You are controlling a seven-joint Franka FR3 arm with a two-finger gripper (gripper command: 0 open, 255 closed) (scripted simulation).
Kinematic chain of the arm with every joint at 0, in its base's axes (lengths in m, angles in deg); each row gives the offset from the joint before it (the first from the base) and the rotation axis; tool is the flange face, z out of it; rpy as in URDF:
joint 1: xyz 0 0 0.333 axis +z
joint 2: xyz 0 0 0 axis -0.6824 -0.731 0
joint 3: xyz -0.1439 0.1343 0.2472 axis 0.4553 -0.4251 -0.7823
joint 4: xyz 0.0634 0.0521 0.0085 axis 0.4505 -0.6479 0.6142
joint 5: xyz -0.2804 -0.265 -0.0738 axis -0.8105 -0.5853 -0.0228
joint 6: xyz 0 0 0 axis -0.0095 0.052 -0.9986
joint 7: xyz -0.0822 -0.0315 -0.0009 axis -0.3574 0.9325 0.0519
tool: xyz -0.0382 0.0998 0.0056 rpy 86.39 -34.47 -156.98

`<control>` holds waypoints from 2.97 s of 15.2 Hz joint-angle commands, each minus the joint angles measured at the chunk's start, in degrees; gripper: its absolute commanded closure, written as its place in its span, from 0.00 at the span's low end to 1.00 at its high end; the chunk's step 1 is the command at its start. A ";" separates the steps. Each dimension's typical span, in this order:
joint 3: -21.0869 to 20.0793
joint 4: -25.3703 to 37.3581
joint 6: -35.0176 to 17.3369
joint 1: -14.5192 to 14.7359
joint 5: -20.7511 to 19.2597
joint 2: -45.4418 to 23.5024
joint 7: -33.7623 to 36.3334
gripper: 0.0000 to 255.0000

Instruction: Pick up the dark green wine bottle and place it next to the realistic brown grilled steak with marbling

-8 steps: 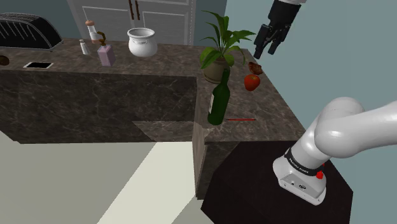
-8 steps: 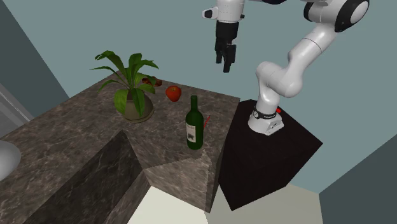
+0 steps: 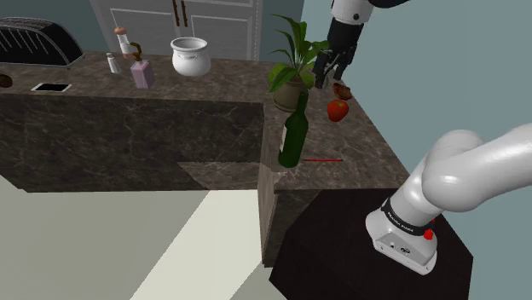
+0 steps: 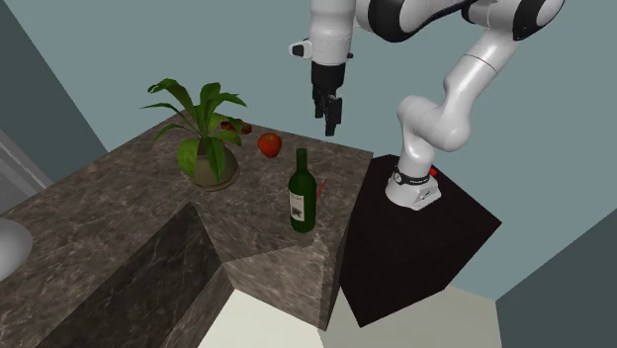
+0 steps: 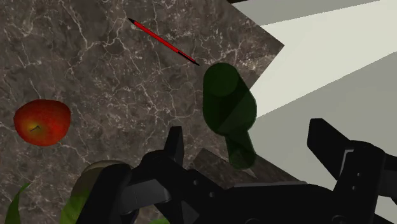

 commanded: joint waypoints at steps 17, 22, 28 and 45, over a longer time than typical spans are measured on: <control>-1.20 -2.49 -14.96 0.40 -2.47 -13.56 -0.21 0.00; -1.20 -2.49 -14.95 0.40 -2.47 -13.56 -0.21 1.00; -1.20 -2.49 -14.95 0.40 -2.47 -13.56 -0.22 1.00; -1.27 6.77 -3.87 0.47 -2.19 -11.72 -0.82 1.00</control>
